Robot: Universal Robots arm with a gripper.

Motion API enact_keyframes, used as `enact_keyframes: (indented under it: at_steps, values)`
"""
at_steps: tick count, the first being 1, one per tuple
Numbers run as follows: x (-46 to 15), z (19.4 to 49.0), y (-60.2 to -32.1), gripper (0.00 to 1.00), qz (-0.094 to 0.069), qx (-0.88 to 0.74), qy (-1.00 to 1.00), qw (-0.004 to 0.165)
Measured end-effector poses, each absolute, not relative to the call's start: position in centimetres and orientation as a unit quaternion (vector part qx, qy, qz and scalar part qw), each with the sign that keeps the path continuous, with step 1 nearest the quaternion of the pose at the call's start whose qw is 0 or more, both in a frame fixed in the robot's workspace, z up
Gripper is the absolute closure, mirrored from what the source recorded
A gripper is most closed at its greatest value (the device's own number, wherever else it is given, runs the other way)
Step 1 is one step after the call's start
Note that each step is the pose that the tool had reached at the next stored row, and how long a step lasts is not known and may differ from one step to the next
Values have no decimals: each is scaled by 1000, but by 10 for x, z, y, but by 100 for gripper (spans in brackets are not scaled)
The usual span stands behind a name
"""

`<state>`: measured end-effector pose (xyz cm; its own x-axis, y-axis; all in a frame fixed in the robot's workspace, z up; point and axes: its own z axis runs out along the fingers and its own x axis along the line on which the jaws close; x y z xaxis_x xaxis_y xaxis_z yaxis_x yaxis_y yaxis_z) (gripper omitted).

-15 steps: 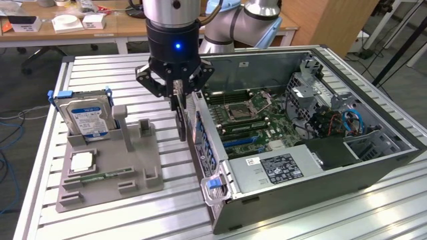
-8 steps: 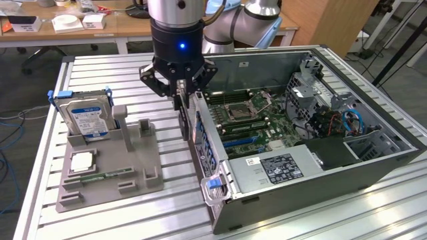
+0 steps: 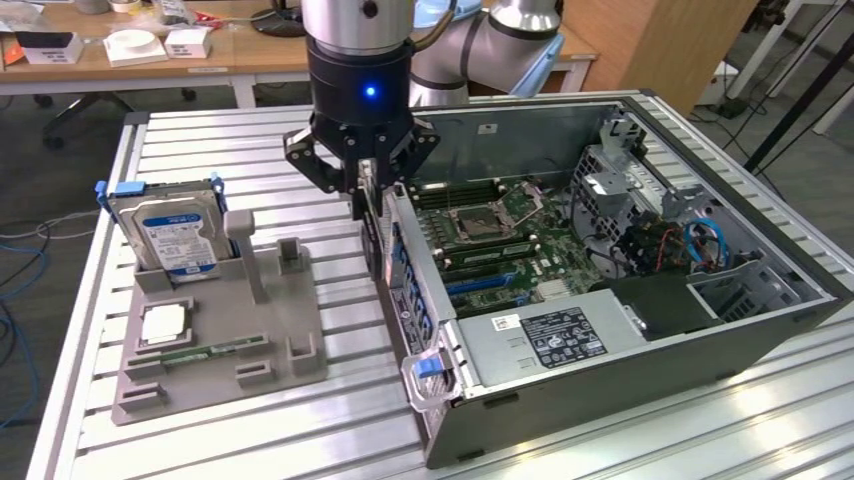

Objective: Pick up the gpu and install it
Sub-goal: 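Pick up the gpu and move the gpu toward the slot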

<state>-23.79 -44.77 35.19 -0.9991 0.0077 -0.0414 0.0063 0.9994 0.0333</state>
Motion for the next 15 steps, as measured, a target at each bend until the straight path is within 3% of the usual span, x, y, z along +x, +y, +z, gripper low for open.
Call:
enact_keyframes:
  at_steps: [15]
  values:
    - [-238,371,-448,74,17,4,1000,20]
